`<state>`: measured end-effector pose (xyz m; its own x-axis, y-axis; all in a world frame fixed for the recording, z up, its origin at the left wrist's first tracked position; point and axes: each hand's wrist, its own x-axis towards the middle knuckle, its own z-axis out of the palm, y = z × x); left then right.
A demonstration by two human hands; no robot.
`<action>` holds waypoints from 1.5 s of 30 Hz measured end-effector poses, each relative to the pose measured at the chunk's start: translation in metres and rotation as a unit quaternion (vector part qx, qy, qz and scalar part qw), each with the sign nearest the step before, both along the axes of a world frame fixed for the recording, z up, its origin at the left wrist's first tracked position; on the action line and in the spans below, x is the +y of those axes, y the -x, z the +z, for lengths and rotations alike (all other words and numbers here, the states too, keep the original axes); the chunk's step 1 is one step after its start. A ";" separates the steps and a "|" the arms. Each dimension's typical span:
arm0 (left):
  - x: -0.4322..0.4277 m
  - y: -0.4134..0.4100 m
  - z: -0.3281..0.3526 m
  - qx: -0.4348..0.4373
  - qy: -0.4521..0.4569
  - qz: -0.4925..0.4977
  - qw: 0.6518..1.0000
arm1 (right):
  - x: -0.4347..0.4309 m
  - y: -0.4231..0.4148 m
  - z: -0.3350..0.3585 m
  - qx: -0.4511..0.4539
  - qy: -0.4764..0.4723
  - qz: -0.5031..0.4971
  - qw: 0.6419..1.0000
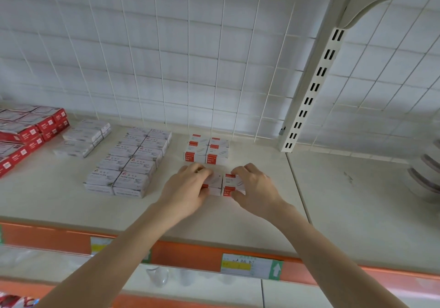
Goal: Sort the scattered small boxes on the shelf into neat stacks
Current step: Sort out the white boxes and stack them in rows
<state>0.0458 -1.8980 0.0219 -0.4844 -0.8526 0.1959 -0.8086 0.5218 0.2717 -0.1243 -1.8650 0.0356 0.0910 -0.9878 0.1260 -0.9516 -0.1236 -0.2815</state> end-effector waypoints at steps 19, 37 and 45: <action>-0.007 -0.037 -0.004 -0.062 0.107 -0.006 0.992 | -0.011 -0.045 -0.006 0.031 0.082 -0.058 0.994; 0.005 -0.032 -0.010 -0.096 0.093 -0.007 0.991 | -0.013 -0.041 -0.013 0.016 0.084 -0.021 0.996; -0.006 -0.029 -0.010 -0.111 0.077 -0.003 0.991 | -0.019 -0.041 -0.006 0.038 0.006 -0.056 0.998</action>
<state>0.0743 -1.9045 0.0115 -0.5357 -0.8176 0.2112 -0.8358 0.5490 0.0051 -0.0831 -1.8843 0.0293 -0.0090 -0.9908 0.1353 -0.9783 -0.0193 -0.2062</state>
